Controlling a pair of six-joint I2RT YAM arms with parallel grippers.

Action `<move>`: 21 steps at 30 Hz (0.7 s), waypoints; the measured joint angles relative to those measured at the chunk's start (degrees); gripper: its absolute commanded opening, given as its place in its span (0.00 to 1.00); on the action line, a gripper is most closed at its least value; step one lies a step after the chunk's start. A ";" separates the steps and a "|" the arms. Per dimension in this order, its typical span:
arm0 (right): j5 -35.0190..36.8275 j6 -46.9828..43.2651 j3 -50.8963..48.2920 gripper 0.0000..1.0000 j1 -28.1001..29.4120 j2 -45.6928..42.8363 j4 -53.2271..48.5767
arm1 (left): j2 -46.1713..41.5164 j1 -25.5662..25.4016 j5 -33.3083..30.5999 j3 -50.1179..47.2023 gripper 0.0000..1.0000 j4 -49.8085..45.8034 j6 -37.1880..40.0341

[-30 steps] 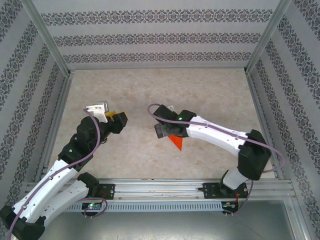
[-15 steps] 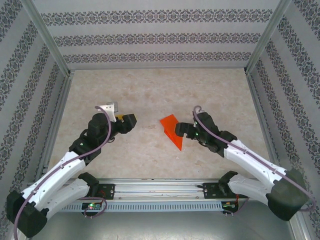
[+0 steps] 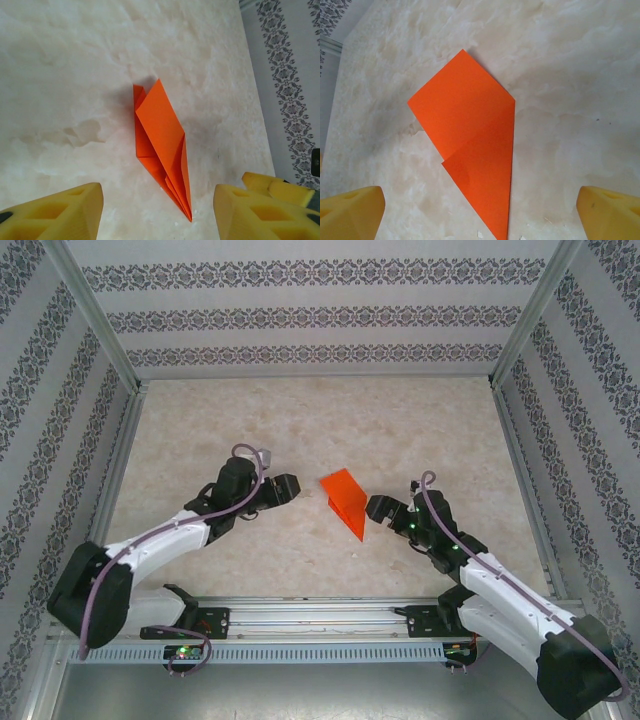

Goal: Fold a paper plane with a square sheet of paper (fold left side to right side)
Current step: Pick up the paper from the center of the table.

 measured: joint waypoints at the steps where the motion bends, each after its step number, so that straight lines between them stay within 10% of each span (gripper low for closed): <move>1: -0.04 0.39 -0.31 0.98 -0.09 -0.35 0.22 | 1.38 0.00 0.85 0.00 0.60 1.16 -0.90; 21: -0.09 2.38 -2.25 0.98 -1.16 -6.75 -0.66 | 25.99 -2.89 9.38 7.39 0.54 17.59 -11.54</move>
